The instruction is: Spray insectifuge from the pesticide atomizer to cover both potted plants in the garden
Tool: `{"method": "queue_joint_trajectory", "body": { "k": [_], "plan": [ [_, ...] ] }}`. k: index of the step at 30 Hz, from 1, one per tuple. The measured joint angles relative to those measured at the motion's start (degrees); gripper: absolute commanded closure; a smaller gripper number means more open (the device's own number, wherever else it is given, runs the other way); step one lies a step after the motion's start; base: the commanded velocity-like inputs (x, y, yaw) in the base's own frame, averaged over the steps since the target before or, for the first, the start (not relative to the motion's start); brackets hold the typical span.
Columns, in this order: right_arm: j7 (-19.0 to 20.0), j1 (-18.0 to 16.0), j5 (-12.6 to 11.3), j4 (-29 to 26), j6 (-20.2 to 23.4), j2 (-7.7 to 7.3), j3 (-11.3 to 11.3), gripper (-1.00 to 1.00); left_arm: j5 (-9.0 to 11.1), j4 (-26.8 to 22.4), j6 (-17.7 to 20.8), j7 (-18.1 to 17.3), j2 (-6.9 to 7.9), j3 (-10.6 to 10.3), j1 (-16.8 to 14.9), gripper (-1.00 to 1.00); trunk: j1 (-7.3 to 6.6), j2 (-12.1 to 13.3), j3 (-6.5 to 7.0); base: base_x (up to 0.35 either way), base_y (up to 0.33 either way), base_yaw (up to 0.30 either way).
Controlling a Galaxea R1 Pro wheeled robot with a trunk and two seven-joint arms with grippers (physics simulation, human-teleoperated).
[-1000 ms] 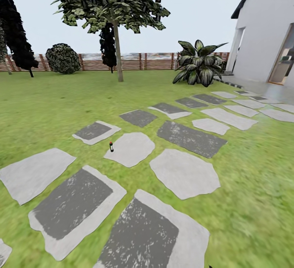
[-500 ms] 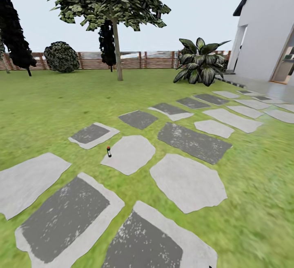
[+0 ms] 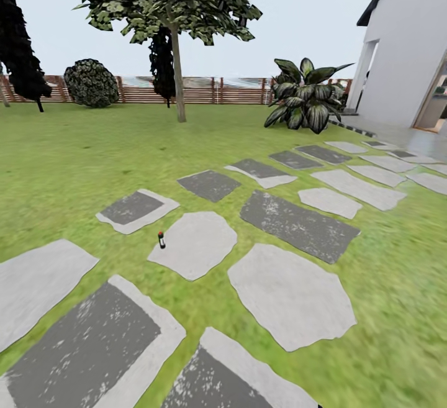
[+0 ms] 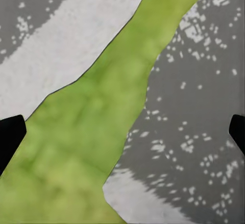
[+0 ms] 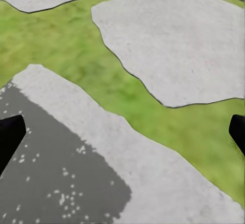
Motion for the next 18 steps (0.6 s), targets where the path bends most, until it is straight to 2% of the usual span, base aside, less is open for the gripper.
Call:
{"method": "queue_joint_trajectory", "body": {
  "k": [18],
  "plan": [
    [0.0,0.0,0.0,0.0,0.0,-0.01,0.0,-1.0,0.0,0.0,0.0,0.0,0.0,0.04,0.0,-1.0,0.0,0.0,0.0,0.321,0.0,0.0]
  ]
}}
